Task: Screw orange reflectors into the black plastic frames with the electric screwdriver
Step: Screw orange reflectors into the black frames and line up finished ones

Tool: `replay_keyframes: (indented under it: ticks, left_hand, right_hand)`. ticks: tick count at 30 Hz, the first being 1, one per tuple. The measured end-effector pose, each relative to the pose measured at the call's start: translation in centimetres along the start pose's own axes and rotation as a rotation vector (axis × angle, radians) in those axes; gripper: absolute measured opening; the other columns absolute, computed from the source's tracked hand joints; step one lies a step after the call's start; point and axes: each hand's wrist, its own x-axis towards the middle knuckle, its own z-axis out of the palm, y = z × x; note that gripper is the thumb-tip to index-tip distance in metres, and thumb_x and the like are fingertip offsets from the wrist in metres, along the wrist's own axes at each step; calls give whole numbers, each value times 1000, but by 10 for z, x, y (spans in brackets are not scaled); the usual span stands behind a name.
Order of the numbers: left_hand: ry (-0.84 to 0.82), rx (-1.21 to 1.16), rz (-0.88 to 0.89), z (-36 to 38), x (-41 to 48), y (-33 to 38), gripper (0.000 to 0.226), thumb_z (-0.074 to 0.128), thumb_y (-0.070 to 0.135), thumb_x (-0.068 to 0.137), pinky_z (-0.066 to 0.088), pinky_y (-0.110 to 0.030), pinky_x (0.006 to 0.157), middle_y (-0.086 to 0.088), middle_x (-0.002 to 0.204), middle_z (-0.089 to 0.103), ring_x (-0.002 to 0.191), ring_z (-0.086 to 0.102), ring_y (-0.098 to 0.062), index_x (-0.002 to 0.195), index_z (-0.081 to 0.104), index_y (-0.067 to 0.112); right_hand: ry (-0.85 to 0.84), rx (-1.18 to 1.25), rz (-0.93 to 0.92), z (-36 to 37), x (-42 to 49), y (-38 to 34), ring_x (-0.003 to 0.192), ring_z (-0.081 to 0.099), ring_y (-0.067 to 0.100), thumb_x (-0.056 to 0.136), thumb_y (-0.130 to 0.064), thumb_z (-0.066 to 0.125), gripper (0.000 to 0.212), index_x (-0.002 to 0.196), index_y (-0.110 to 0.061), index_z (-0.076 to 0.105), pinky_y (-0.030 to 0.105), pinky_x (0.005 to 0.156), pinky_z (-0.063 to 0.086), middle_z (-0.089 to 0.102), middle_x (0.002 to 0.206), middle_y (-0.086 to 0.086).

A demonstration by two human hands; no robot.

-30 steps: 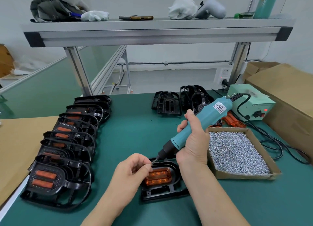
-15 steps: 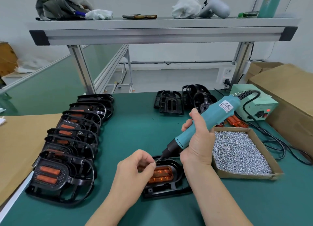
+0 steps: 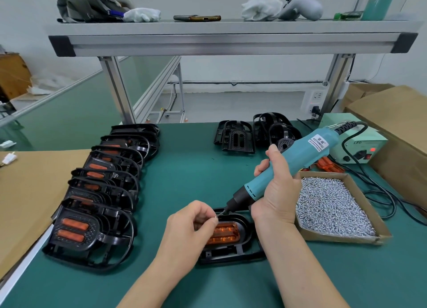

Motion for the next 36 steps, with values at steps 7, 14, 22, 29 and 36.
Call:
replay_keyframes:
  ticks: [7, 14, 22, 29, 36]
  left_hand:
    - [119, 197, 132, 8, -3, -4, 27, 71, 8, 82, 44, -12, 65, 16, 76, 65, 74, 61, -7, 71, 59, 28]
    - [208, 44, 210, 13, -7, -6, 31, 74, -3, 81, 50, -27, 67, 11, 74, 68, 72, 64, -14, 71, 63, 25]
    - [68, 29, 166, 10, -5, -13, 47, 78, 7, 79, 44, -7, 83, 26, 101, 68, 98, 65, -1, 109, 62, 40]
    - [-4, 215, 320, 7, -5, -39, 26, 61, 49, 85, 37, -38, 106, 24, 119, 64, 127, 48, -10, 100, 77, 37]
    - [-95, 337, 403, 12, -3, -47, 28, 54, 51, 92, 35, -41, 109, 21, 132, 58, 130, 45, -8, 105, 77, 42]
  right_hand:
    - [-10, -12, -36, 0, -5, 2, 51, 47, 12, 88, -17, 74, 21, 85, -18, 54, 23, 56, 44, 51, 54, -4]
    - [44, 2, -23, 0, -3, -1, 51, 48, 10, 89, -21, 74, 21, 94, -18, 53, 20, 54, 45, 52, 53, -7]
    - [41, -2, -58, -10, 7, -6, 49, 50, 7, 87, -20, 75, 23, 93, -18, 53, 21, 54, 46, 54, 53, -10]
    - [-103, -179, -220, -17, 9, -6, 46, 47, 11, 80, -23, 76, 20, 67, -29, 61, 20, 51, 44, 52, 53, -2]
    - [-243, -279, -307, -16, 1, 2, 46, 47, 10, 83, -19, 75, 19, 75, -18, 58, 20, 51, 43, 52, 53, -5]
